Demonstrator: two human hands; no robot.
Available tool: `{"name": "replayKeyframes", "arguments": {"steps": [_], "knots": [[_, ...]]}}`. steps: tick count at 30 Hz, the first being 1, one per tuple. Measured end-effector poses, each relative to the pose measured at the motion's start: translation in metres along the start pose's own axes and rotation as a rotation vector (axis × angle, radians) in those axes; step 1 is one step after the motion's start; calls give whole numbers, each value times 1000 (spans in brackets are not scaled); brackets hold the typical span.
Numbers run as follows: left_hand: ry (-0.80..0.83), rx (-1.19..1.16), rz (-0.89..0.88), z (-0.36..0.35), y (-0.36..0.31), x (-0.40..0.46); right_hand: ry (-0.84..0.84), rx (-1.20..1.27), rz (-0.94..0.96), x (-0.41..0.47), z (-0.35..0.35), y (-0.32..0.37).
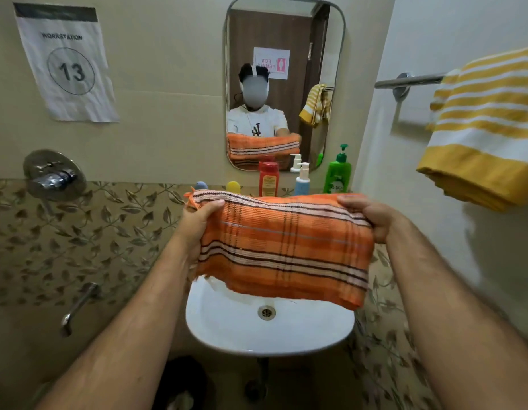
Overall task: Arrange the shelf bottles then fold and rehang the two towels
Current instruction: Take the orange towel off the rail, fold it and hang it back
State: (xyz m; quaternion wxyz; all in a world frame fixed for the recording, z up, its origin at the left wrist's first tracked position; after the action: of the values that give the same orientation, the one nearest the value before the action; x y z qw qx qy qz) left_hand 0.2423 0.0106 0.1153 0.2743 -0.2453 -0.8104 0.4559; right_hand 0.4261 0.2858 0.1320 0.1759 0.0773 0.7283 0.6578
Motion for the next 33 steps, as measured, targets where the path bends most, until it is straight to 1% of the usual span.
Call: {"name": "replayKeyframes", "arguments": {"steps": [3,5,6,9,10,11,13,15,17,19,21,23,24,26,28,29,31,32,33], "knots": [[-76,136,-26,2,-13,1,-101,-76,-182,6,23,-33],[-113,193,-28,-2,-18,2,-168,1,-196,6,28,-40],[-116,210,-35,-7,-20,2,-191,85,-160,8,31,-38],[-138,222,-66,-19,-26,7,-166,297,64,13,33,-30],[-142,213,-75,-23,-28,9,-153,302,122,10,33,-30],[-142,212,-80,-26,-31,11,-152,269,147,12,33,-36],[-127,248,-76,-30,-33,13,-227,149,127,10,33,-54],[-124,295,-65,-28,-33,12,-289,143,173,8,36,-58],[-109,326,-56,-19,-33,8,-328,145,245,8,43,-48],[-68,400,-21,-4,-31,6,-335,88,277,5,45,-36],[-68,540,16,13,-31,5,-344,-77,262,1,42,-24],[-99,641,45,24,-30,2,-348,-339,240,0,33,-12],[-113,658,45,26,-30,0,-359,-448,219,0,27,-8],[-142,649,25,22,-32,-4,-408,-546,196,4,21,-2],[-175,616,-1,17,-33,-6,-451,-473,114,12,23,-7],[-194,595,-11,16,-34,-7,-435,-351,55,17,25,-14],[-236,561,-23,17,-38,-8,-303,-82,-28,24,15,-25],[-251,548,-33,18,-40,-9,-237,-40,-47,25,9,-27],[-260,536,-40,19,-43,-10,-194,-78,-58,27,8,-29]]}}
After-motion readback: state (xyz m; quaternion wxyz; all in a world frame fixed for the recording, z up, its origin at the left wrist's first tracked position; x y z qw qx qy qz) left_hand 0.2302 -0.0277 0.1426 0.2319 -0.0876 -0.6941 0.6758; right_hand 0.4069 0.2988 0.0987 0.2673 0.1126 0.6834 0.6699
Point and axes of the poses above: each hand's wrist, its own x-axis towards the middle knuckle, its own z-axis out of the back of the hand, y = z × x, the point moved 9 cm from there along x, towards the middle knuckle, and after that the axes turned 6 degrees about y, right-handed, at the moved point
